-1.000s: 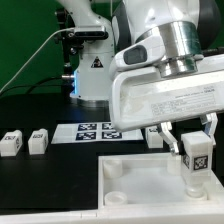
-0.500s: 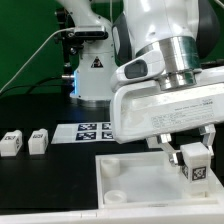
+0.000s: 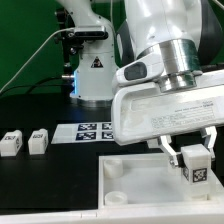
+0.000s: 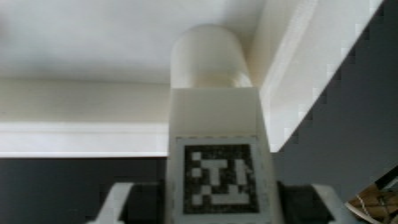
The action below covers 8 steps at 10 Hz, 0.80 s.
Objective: Assemble one leg
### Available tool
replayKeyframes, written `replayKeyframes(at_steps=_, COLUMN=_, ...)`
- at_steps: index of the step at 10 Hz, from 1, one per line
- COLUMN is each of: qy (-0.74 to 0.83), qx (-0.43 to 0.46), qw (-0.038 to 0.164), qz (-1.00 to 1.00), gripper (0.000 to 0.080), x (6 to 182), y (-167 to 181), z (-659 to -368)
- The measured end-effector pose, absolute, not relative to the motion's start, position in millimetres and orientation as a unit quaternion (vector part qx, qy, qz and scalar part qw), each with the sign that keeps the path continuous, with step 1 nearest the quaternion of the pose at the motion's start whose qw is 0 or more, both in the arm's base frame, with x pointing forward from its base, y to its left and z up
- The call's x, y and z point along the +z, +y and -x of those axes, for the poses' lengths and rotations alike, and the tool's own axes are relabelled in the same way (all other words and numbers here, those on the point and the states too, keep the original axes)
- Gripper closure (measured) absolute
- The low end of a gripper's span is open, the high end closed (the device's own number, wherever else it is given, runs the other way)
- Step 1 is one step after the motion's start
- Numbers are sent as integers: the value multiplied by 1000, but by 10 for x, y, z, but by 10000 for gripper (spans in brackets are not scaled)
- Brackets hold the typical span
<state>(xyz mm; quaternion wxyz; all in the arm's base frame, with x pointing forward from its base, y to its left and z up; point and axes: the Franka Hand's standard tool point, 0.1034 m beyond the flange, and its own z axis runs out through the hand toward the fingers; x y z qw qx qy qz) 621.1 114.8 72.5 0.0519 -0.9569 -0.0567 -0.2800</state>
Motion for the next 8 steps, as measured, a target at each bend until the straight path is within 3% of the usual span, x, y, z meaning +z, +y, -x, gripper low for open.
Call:
replayKeyframes(at_steps=1, qy=-57, qx=-280, qw=52, qz=957, gripper=443, x=725, y=1149, z=-6211)
replayKeyframes(at_steps=2, qy=-57, qx=-280, qw=52, qz=957, gripper=443, x=725, y=1149, z=-6211)
replayKeyframes(at_steps=3, qy=-57, qx=-280, qw=52, qz=957, gripper=253, x=725, y=1149, z=-6211)
replayKeyframes(at_steps=4, qy=-58, qx=-280, qw=52, qz=957, gripper=253, x=725, y=1149, z=-6211)
replayKeyframes(at_steps=5, qy=-58, qx=-280, qw=52, qz=957, gripper=170, x=725, y=1149, z=-6211)
replayKeyframes(at_steps=8, qy=-59, qx=-280, qw=51, qz=957, gripper=151, x=725, y=1149, z=-6211)
